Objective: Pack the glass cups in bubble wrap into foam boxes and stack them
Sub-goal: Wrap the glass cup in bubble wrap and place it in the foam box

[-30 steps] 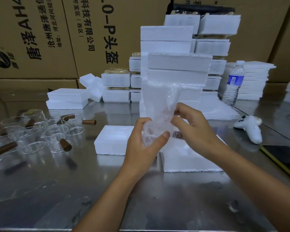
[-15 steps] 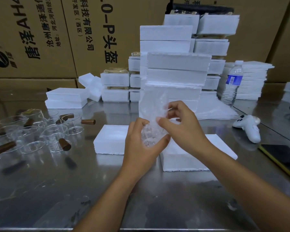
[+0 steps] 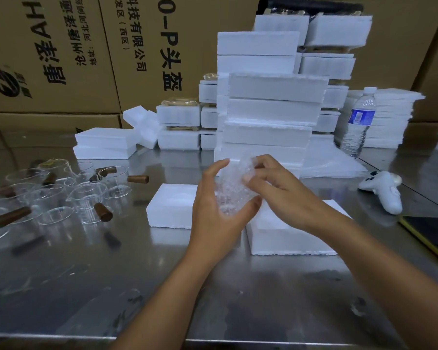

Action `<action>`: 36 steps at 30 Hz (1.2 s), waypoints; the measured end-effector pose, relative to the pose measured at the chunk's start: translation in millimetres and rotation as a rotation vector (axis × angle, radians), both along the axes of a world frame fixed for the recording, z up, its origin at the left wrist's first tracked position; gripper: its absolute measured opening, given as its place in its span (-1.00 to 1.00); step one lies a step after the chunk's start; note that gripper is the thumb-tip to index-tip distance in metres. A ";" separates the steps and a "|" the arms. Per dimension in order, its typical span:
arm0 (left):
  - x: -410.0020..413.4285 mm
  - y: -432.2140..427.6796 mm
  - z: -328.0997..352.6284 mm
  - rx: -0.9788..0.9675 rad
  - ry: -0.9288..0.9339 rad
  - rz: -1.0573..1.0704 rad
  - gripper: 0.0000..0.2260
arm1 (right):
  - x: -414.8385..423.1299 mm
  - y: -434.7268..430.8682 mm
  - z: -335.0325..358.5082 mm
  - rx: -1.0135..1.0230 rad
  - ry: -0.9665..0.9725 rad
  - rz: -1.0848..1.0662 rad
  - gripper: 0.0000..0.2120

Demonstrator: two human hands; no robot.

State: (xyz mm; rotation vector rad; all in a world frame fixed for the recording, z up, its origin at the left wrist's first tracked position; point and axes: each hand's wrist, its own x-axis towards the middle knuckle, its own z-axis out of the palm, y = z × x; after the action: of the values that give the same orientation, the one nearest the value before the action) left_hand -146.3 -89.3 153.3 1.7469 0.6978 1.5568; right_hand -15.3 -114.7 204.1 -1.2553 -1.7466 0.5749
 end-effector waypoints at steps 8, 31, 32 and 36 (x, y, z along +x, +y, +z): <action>2.5 1.0 -2.5 0.051 0.056 0.131 -0.56 | -6.9 7.0 7.5 -0.009 -0.033 -0.196 -0.89; 1.2 0.6 -2.6 -0.037 0.045 0.082 -0.45 | -2.5 -3.2 -14.0 0.422 -0.251 -0.172 -0.55; -0.5 0.8 -2.5 -0.050 0.038 0.075 -0.46 | 1.5 -5.0 -17.8 0.495 -0.189 -0.224 -0.68; -2.6 -0.5 -0.9 -0.107 -0.012 0.039 -0.49 | 21.3 -10.9 -29.4 0.371 0.012 -0.352 -0.85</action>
State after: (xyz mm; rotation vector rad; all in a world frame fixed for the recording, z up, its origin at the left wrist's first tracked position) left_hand -148.9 -89.8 152.4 1.6527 0.7985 1.5258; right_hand 6.1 -125.6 174.8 -1.2456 -1.4887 0.0497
